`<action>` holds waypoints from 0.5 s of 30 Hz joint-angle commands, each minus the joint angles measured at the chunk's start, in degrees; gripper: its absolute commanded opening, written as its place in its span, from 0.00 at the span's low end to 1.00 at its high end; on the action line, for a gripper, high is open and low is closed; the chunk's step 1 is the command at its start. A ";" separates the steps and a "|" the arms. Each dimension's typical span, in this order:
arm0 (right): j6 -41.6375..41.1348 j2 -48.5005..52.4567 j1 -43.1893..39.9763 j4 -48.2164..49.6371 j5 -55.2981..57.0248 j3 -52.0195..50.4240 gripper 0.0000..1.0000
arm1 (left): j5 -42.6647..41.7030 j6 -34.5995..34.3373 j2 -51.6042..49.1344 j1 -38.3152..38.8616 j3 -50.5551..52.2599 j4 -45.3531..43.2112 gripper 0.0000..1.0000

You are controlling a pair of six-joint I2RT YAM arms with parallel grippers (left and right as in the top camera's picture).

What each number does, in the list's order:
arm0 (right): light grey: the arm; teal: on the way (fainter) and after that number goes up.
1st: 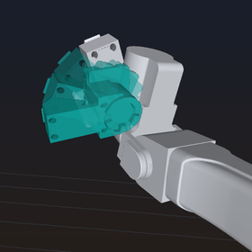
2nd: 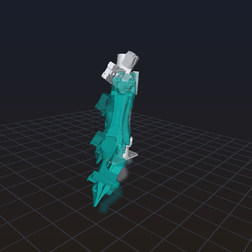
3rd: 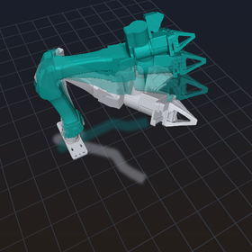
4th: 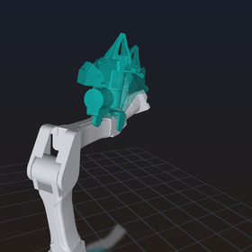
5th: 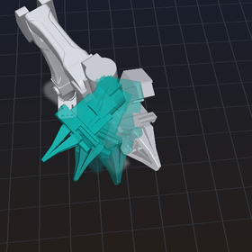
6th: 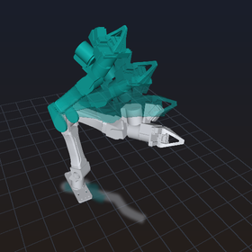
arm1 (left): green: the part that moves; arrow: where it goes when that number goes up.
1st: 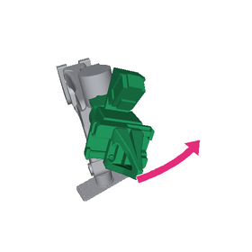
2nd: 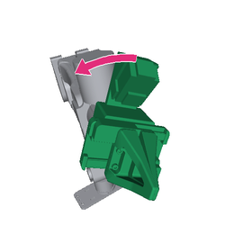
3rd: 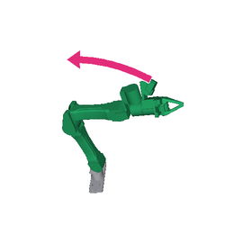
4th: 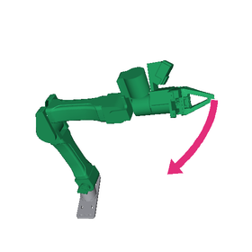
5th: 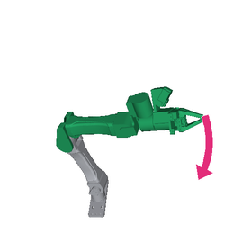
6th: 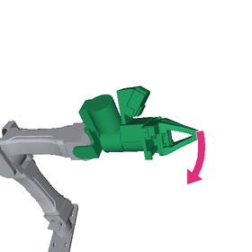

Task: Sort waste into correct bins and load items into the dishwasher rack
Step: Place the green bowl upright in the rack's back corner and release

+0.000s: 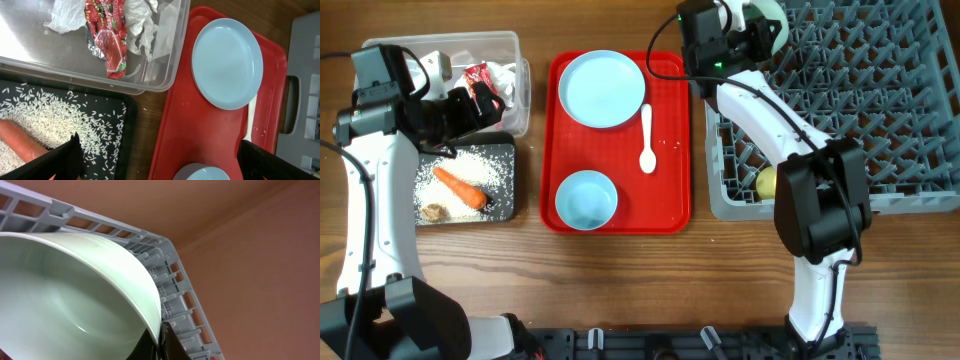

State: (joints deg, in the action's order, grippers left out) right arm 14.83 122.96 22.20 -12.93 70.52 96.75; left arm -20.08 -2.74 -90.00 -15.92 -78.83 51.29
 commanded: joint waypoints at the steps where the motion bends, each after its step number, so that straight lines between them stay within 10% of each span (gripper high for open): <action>1: -4.98 0.42 0.11 -1.73 -3.02 -0.04 0.04 | -0.90 1.03 -0.15 -0.33 -0.79 0.02 1.00; 15: -10.47 0.44 -1.22 -2.80 -4.96 -0.13 0.04 | -0.90 1.03 -0.15 -0.33 -0.79 0.02 1.00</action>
State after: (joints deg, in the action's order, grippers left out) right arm 6.85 122.96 21.67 -15.86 66.39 96.75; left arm -20.08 -2.61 -90.00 -15.92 -78.83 51.29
